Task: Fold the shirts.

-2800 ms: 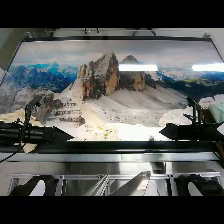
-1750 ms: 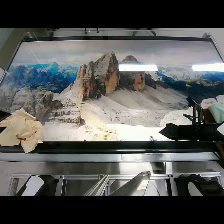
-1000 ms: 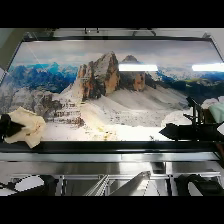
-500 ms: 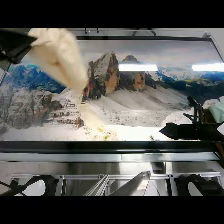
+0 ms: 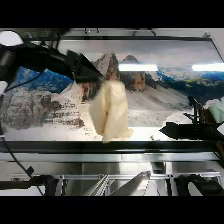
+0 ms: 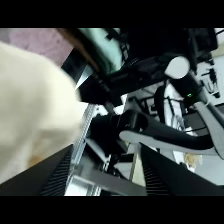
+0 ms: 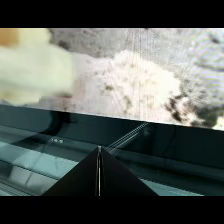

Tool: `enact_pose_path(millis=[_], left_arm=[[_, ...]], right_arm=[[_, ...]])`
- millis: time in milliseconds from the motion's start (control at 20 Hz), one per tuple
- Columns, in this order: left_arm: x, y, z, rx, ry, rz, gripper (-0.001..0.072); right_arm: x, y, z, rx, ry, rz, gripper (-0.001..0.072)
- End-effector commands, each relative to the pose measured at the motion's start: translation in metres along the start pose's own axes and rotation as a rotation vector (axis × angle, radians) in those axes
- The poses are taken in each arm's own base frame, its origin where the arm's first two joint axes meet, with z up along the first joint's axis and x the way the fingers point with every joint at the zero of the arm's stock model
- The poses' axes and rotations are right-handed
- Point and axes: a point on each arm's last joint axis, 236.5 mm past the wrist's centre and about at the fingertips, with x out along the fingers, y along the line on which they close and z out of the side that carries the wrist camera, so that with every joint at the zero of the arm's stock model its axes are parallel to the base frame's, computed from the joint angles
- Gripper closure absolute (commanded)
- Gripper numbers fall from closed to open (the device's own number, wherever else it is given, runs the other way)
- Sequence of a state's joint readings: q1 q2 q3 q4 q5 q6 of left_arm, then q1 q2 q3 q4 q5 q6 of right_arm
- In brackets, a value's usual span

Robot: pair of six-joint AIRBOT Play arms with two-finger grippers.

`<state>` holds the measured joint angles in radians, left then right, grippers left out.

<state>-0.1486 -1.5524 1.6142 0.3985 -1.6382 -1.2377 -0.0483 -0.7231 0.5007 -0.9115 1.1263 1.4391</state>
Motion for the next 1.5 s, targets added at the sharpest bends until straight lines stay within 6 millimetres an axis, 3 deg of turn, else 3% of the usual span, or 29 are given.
enact_pose_path(millis=[0,50,100,150,200,250,450,600,700,800,900,1000,1050,1100,1150,1200,1300,1400,1450], left_arm=[[0.021,0.072,-0.033,-0.219,0.183,0.135,-0.0013],[0.019,0.080,-0.035,-0.253,0.194,0.127,-0.0013],[0.014,0.088,-0.038,-0.283,0.207,0.120,-0.0013],[0.010,0.095,-0.044,-0.314,0.221,0.111,0.0006],[0.007,0.101,-0.051,-0.346,0.227,0.102,0.0067],[0.004,0.111,-0.062,-0.384,0.237,0.111,0.0135],[-0.010,0.186,-0.129,-0.551,0.269,0.342,0.0136],[0.005,0.213,-0.171,-0.662,0.262,0.362,0.0136],[0.018,0.231,-0.185,-0.691,0.227,0.383,0.0136],[0.035,0.238,-0.180,-0.641,0.165,0.359,0.0137],[0.053,0.236,-0.163,-0.570,0.092,0.320,0.0137],[0.064,0.241,-0.156,-0.529,0.061,0.342,0.0138],[0.069,0.245,-0.154,-0.516,0.057,0.362,0.0195],[0.073,0.248,-0.153,-0.514,0.049,0.368,0.0387],[0.076,0.250,-0.152,-0.510,0.045,0.377,0.0677],[0.080,0.249,-0.147,-0.495,0.031,0.375,0.0685],[0.082,0.228,-0.128,-0.450,-0.008,0.307,0.0686],[0.069,0.183,-0.104,-0.371,-0.011,0.214,0.0686],[0.054,0.156,-0.094,-0.308,-0.007,0.183,0.0686]], right_arm=[[0.000,0.001,0.000,0.003,-0.001,0.006,0.0687],[0.000,0.004,0.003,0.011,-0.010,0.019,0.0662],[0.001,0.009,0.005,0.012,-0.017,0.039,0.0459],[0.002,0.016,0.007,0.010,-0.022,0.075,0.0212],[0.004,0.025,0.009,0.010,-0.017,0.118,0.0201],[0.009,0.033,0.009,0.005,-0.005,0.160,0.0225],[0.058,0.054,-0.009,-0.006,0.112,0.204,0.0225],[0.108,0.076,-0.041,-0.042,0.211,0.232,0.0225],[0.137,0.094,-0.056,-0.045,0.234,0.286,0.0225],[0.155,0.111,-0.060,-0.032,0.229,0.367,0.0225],[0.165,0.122,-0.051,-0.009,0.192,0.431,0.0248],[0.170,0.125,-0.045,-0.001,0.181,0.443,0.0383],[0.171,0.125,-0.044,-0.008,0.180,0.445,0.0452],[0.170,0.127,-0.044,-0.010,0.180,0.449,0.0608],[0.168,0.130,-0.044,-0.012,0.186,0.465,0.0689],[0.164,0.135,-0.047,-0.018,0.199,0.488,0.0689],[0.149,0.150,-0.052,-0.081,0.212,0.557,0.0691],[0.122,0.164,-0.042,-0.126,0.184,0.623,0.0692],[0.103,0.167,-0.027,-0.148,0.139,0.646,0.0692]])
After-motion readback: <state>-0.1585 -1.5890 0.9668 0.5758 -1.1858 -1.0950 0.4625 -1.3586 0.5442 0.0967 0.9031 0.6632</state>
